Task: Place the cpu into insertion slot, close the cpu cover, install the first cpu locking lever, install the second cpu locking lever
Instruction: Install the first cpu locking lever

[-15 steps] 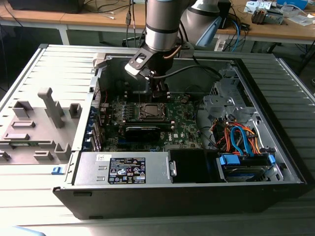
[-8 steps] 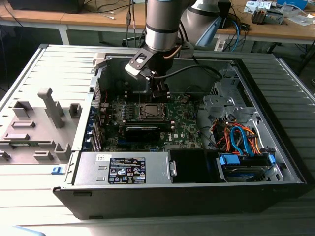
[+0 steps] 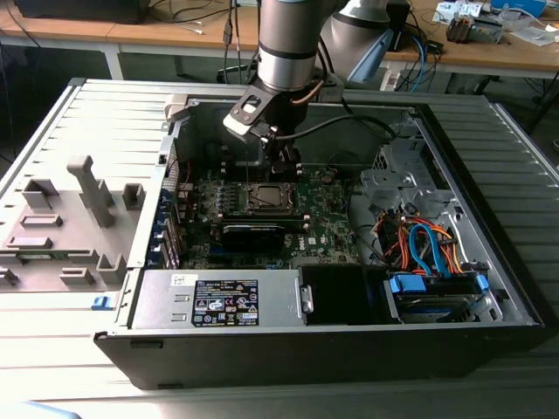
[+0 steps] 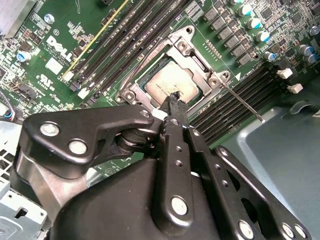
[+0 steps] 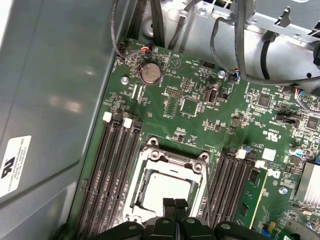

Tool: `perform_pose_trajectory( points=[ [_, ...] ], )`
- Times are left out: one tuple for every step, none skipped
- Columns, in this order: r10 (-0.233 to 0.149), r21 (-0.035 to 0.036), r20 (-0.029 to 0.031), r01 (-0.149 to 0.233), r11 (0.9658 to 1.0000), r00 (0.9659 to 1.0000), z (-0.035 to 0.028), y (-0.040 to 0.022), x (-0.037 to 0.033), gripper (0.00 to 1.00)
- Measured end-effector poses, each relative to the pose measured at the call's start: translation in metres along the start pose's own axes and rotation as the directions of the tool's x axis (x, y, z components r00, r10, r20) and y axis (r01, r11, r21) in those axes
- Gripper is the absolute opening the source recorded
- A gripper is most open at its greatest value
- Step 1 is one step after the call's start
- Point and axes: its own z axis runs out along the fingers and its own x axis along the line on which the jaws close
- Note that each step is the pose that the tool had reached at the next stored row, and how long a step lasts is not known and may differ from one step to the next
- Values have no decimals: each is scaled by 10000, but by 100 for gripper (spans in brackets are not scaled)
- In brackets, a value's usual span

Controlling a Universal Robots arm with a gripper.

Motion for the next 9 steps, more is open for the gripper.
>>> perform_pose_trajectory(
  points=[
    [-19, -1, 1, 19, 10000, 10000, 0, 0, 0, 11],
    [-42, -2, 2, 42, 10000, 10000, 0, 0, 0, 11],
    [-62, -3, 3, 62, 10000, 10000, 0, 0, 0, 11],
    [-80, -4, 3, 80, 10000, 10000, 0, 0, 0, 11],
    [-98, -5, 4, 98, 10000, 10000, 0, 0, 0, 11],
    [-129, -7, 6, 129, 9999, 9999, 0, 0, 0, 11],
    [-160, -8, 7, 160, 9999, 9999, 0, 0, 0, 11],
    [-191, -9, 8, 191, 9998, 9998, 0, 0, 0, 11],
    [-210, -10, 9, 210, 9998, 9998, 0, 0, 0, 11]
  ],
)
